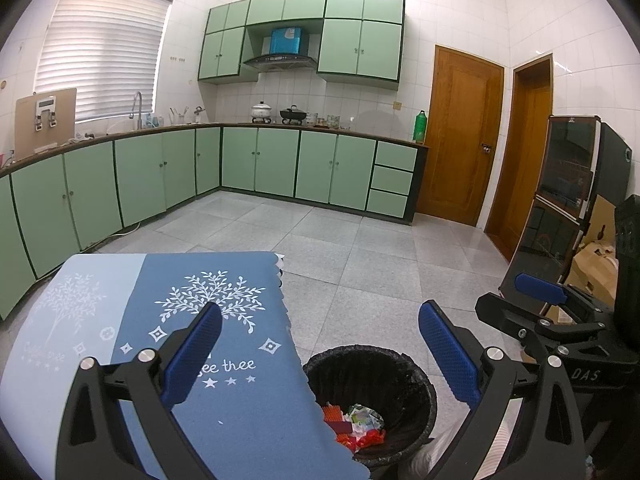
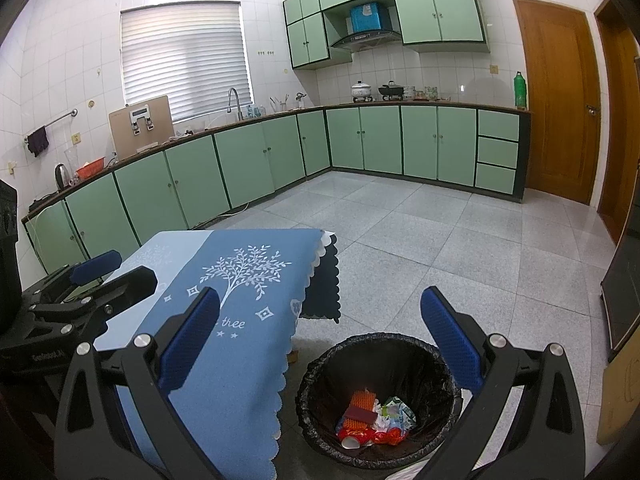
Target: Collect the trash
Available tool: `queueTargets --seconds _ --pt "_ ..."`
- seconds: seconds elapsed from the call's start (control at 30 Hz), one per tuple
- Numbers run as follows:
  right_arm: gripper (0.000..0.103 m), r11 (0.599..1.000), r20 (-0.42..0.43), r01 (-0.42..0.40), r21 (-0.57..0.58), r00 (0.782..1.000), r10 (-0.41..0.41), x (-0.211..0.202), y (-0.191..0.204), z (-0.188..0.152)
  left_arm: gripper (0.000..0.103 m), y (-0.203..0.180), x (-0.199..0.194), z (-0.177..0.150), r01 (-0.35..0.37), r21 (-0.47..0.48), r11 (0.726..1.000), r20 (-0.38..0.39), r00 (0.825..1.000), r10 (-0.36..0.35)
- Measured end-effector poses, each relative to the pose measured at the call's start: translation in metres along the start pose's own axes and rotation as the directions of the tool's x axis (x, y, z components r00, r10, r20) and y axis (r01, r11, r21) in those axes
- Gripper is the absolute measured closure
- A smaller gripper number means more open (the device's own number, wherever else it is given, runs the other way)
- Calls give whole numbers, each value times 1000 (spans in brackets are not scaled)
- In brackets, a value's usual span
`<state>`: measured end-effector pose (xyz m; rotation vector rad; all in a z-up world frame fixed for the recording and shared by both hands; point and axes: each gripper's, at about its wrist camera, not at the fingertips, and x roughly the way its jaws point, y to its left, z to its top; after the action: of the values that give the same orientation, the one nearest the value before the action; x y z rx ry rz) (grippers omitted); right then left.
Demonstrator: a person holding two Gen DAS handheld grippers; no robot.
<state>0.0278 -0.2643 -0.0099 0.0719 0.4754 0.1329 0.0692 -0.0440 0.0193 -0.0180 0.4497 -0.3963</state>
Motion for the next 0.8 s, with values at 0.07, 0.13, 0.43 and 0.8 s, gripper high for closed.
queueTargets --seconds 0.07,0.13,0.43,0.8 --pt "5 1000 0 1 -2 1000 -1 0 0 0 6 -1 0 0 -2 1 1000 1 1000 2" --pt "5 1000 1 1 -4 1000 -1 0 0 0 6 -1 0 -1 -1 0 1000 1 1000 1" --pt "5 1000 4 -1 -7 1000 1 -3 0 2 6 -2 -2 0 -5 2 1000 5 1000 5" --pt "5 1000 5 -5 -10 1000 5 -3 -1 8 6 -3 -5 4 -7 3 1000 11 1000 7"
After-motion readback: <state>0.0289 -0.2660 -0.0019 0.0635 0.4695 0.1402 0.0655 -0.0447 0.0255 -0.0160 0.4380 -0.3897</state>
